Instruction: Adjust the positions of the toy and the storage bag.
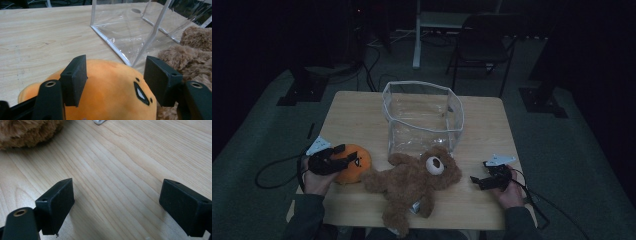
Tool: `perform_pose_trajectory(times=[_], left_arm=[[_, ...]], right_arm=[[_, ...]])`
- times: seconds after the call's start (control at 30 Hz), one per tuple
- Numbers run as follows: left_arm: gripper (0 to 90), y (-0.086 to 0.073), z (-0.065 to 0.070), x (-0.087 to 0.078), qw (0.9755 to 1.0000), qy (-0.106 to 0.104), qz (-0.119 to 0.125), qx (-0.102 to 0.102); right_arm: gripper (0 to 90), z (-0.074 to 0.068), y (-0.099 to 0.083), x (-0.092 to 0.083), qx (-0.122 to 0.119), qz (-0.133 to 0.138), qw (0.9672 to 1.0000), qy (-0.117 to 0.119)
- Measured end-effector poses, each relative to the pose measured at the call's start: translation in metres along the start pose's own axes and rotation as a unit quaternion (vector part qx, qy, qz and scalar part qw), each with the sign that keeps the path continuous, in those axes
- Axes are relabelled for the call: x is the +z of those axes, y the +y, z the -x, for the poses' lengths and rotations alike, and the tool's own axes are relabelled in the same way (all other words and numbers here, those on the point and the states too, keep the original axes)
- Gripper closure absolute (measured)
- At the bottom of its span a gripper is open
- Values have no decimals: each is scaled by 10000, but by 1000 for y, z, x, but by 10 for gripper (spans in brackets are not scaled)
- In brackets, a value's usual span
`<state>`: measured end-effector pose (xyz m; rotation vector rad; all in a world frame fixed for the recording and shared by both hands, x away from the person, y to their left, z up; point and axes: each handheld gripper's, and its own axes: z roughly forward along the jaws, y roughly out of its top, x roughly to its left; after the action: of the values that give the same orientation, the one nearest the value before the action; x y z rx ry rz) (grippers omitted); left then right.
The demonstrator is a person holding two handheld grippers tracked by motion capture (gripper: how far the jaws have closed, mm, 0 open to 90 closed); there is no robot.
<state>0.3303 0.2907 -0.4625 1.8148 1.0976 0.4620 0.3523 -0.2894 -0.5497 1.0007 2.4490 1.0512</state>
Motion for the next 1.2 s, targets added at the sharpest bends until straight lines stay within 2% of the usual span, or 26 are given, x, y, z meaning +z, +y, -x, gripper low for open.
perform_pose_trajectory(times=[0.27, 0.47, 0.57, 0.63, 0.73, 0.87, 0.93, 1.0, 1.2], left_arm=[[303, -3, 0, -1, 10000, 68, -53, 5], [266, -4, 3, -3, 9995, 301, -96, 51], [193, -6, 5, -5, 9989, 438, -126, 65], [177, -6, 4, -6, 9987, 482, -150, -31], [160, -7, 2, -5, 9986, 494, -146, -143], [125, -11, -1, 0, 9983, 487, -279, -155], [109, -13, -1, 4, 9977, 562, -361, -123], [101, -16, -4, 8, 9978, 511, -361, -212], [92, -20, -3, 17, 9981, 460, -385, -119]], right_arm=[[119, 0, 0, 0, -4, -2, 10000, 2], [120, -1, 0, 0, 35, 7, 10000, -33], [120, -1, 0, 0, 28, 11, 10000, -38], [120, -1, 0, 0, 30, 11, 10000, -39], [121, -1, 0, 0, 32, 11, 10000, -40], [121, -1, 0, 0, 34, 12, 10000, -40], [121, -1, 0, 0, 34, 11, 10000, -40], [121, -1, 0, 0, 34, 11, 10000, -40], [121, -1, 0, 0, 40, 7, 10000, -40]])
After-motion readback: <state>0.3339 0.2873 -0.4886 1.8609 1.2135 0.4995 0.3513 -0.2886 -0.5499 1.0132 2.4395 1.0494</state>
